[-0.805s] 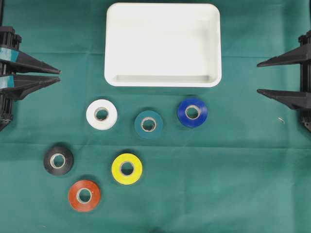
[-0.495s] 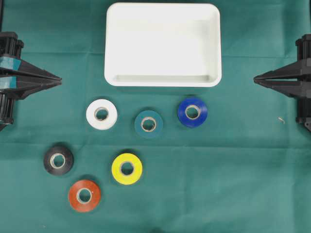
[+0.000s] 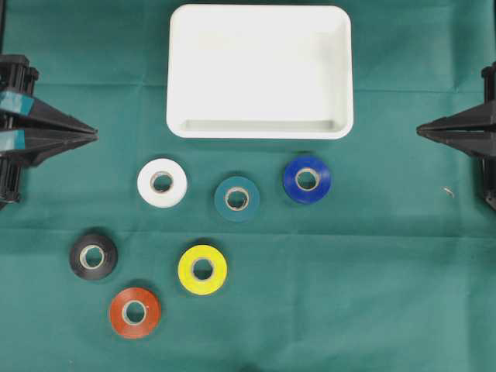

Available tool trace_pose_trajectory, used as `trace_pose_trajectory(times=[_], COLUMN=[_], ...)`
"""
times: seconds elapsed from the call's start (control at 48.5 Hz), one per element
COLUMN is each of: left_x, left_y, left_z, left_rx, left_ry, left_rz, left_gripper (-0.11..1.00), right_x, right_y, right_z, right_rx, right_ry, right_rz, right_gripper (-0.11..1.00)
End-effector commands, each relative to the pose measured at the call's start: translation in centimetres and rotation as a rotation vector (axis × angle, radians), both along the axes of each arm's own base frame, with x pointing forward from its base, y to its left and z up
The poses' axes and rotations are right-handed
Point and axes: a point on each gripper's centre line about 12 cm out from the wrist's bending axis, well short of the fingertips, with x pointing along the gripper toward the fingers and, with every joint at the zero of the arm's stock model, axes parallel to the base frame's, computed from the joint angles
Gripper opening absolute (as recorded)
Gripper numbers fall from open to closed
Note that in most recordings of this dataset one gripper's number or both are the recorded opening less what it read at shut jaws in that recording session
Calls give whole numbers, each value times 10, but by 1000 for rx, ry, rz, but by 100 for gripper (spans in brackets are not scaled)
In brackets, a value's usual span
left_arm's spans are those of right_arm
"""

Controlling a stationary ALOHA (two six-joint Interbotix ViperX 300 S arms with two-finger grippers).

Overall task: Put the tape into the white case with the left arm.
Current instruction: 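Move the left gripper forward toward the tape rolls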

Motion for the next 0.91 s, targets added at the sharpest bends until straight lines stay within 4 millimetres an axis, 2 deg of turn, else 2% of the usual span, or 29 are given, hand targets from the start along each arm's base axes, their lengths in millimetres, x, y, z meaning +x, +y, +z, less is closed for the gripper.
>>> trace_pose_trajectory(times=[0.0,0.165,0.227,0.268,0.433,0.578,0.743,0.888], left_x=[1,1,1,2,4,9,28,45], left_y=[-1,-1,-1,-1,-1,-1,-3,-4], left_z=[1,-3,-1,1,4,-3,-16,-24], left_rx=[5,10,9,8,8,8,7,1], left_ry=[0,23,21,17,38,87,181,273], left_rz=[-5,-6,-3,-6,-3,-4,-7,-8], left_gripper=[33,83,95,99,100,100,100,100], right_x=[0,-1,-2,-2,-9,-19,-28,-33], right_y=[0,0,0,0,1,1,1,1], right_z=[3,-3,-6,-9,-33,-62,-87,-94], right_rx=[0,0,-3,-7,-28,-26,-24,-26], right_ry=[-11,5,11,17,74,160,267,293], right_rz=[0,-1,-1,0,7,7,6,5], right_gripper=[-9,-9,-9,-9,-9,-9,-9,-9])
